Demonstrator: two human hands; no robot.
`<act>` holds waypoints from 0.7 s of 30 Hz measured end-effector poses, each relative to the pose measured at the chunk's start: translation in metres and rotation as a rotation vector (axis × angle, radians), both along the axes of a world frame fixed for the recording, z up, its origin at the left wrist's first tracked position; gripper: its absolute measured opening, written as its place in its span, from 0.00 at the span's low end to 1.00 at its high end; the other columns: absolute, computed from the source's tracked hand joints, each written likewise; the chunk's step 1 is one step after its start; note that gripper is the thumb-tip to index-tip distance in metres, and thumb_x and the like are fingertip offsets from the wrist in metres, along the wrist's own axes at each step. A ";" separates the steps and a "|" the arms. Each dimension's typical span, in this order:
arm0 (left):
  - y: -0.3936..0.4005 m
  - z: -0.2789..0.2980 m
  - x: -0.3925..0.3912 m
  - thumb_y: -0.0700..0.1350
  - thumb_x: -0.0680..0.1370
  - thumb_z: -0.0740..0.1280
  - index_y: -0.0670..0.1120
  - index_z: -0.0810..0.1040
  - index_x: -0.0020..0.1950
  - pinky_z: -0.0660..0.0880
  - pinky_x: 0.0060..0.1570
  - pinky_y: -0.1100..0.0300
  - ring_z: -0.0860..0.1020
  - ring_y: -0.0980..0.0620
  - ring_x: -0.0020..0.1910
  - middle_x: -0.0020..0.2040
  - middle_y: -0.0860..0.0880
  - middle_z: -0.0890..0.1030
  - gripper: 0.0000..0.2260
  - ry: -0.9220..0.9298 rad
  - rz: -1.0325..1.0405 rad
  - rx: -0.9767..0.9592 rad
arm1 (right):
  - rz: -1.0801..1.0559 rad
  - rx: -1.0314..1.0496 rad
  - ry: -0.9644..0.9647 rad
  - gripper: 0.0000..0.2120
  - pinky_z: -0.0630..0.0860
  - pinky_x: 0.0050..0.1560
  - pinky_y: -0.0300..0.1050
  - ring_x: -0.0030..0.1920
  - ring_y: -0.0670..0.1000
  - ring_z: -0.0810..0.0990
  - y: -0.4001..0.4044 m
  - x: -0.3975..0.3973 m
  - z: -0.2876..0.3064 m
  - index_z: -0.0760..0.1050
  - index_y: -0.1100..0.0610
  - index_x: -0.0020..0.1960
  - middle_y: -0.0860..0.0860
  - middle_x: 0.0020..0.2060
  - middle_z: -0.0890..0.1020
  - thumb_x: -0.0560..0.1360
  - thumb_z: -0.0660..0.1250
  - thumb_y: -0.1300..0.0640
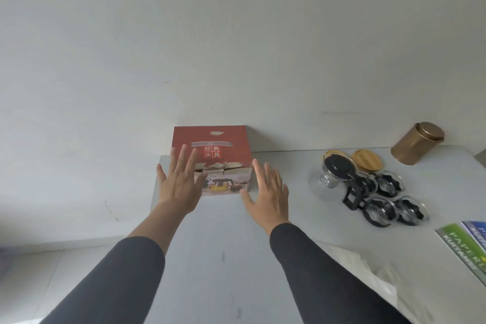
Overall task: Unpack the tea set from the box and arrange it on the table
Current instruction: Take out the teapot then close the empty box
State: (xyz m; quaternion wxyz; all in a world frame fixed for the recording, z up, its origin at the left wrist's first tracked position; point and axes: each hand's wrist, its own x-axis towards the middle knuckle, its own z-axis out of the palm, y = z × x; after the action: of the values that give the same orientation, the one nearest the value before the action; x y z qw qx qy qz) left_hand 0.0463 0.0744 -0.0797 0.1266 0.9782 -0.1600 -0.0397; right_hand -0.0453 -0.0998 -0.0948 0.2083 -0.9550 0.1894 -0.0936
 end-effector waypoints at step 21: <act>-0.133 0.050 -0.127 0.57 0.82 0.48 0.51 0.48 0.79 0.44 0.75 0.44 0.37 0.50 0.77 0.79 0.52 0.40 0.27 -0.030 -0.022 -0.171 | 0.112 -0.111 -0.212 0.27 0.67 0.63 0.55 0.68 0.55 0.66 -0.130 -0.119 0.078 0.63 0.53 0.73 0.53 0.64 0.71 0.75 0.63 0.51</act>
State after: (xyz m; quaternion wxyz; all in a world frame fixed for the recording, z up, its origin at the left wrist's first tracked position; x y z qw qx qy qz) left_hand -0.0807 -0.0584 -0.0299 0.2070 0.9624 -0.1752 -0.0125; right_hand -0.1643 -0.2296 -0.0170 0.1788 -0.9588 0.1073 -0.1928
